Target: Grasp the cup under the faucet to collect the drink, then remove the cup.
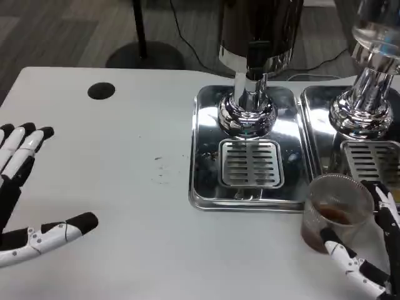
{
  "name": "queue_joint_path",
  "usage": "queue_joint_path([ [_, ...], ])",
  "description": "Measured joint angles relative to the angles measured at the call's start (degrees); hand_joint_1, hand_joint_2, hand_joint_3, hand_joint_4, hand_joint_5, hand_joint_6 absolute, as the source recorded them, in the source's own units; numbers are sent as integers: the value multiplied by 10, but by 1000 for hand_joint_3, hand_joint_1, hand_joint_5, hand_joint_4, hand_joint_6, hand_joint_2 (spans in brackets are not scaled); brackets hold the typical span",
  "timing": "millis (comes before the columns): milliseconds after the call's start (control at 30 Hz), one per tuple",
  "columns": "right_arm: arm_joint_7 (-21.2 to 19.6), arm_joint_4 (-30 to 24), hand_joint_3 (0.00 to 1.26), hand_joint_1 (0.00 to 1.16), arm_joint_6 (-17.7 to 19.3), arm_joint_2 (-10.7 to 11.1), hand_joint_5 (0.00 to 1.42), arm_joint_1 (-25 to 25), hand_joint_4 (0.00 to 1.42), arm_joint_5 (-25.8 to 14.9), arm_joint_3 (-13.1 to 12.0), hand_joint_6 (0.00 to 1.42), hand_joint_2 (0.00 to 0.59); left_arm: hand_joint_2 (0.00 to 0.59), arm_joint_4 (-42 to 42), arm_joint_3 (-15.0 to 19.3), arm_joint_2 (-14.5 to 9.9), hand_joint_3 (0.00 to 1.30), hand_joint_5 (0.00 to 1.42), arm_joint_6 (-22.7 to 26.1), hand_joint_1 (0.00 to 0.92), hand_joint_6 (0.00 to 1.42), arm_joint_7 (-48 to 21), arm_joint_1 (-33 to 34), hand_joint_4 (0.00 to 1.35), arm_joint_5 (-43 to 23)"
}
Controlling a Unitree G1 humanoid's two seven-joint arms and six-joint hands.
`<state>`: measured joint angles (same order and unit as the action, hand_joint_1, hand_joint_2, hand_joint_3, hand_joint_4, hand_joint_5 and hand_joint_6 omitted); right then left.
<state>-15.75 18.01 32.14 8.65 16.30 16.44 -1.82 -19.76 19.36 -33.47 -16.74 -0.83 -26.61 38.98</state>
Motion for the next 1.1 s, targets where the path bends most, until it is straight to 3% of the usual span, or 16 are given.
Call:
queue_joint_path([
  [833, 12, -44, 113, 757, 21, 6, 39, 60, 0, -26, -31, 66, 229, 75, 6, -4, 0, 77, 0, 0, 0, 0, 0, -1, 0, 2],
  [1100, 20, -72, 124, 757, 22, 15, 39, 68, 0, -33, -61, 65, 229, 75, 8, -18, 1, 77, 0, -1, 0, 0, 1, -2, 0, 3],
])
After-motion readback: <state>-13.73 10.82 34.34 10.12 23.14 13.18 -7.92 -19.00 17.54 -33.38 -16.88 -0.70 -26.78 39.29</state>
